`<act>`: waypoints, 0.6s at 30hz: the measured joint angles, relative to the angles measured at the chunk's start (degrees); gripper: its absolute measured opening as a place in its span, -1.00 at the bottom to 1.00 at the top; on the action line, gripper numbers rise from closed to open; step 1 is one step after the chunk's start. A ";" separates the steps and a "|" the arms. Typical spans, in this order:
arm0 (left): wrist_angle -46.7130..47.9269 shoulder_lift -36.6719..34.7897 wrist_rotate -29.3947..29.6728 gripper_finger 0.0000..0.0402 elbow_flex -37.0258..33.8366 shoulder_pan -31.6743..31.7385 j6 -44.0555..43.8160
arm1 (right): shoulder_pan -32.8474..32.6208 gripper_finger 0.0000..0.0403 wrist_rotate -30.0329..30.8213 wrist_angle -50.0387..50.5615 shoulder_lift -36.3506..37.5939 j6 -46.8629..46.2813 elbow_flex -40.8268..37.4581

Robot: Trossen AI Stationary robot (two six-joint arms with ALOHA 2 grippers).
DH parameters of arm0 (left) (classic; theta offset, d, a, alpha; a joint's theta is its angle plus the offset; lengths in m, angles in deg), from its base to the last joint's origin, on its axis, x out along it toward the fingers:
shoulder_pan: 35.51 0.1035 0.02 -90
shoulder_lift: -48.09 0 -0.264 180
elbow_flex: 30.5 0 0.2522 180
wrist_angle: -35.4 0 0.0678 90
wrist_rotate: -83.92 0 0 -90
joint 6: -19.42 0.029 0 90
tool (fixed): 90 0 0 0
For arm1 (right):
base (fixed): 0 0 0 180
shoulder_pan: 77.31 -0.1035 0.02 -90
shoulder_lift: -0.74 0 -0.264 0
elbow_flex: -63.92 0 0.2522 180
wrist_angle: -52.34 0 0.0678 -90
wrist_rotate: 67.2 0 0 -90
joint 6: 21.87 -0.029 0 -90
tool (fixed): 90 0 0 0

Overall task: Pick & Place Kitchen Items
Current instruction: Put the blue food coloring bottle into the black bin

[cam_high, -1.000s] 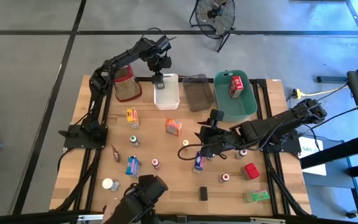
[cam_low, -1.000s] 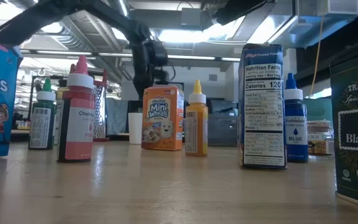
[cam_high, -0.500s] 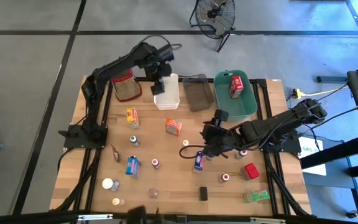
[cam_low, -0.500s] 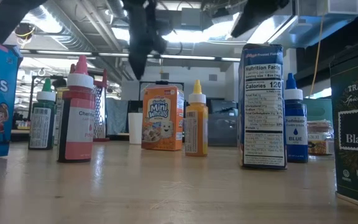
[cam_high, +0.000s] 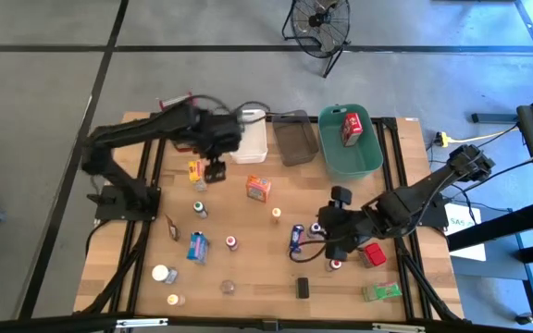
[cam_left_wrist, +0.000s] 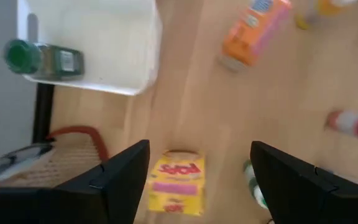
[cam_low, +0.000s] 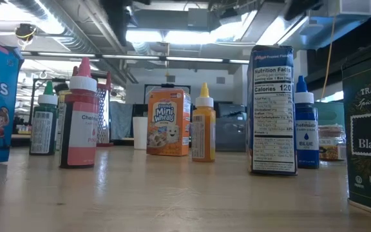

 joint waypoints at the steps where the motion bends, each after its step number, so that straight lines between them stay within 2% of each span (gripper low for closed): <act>1: -2.53 -2.17 0.16 0.37 -2.89 -1.07 -0.85 | 0.00 0.05 -1.00 1.71 0.00 -0.32 0.00; 4: -9.37 -7.91 0.27 0.37 -11.31 -3.98 -2.14 | 0.10 0.05 -4.53 7.09 0.00 -1.89 -0.02; 8: -21.25 -14.39 0.27 0.37 -20.95 -7.31 -2.25 | 0.17 0.05 -5.09 10.80 0.00 -2.63 -0.02; 14: -39.73 -20.02 0.30 0.37 -31.67 -11.25 -0.56 | 1.29 0.05 -5.13 11.03 0.00 1.05 -0.02; 18: -45.69 -21.75 0.31 0.37 -36.49 -12.97 1.33 | 3.43 0.05 -6.45 10.71 -0.15 1.87 -0.02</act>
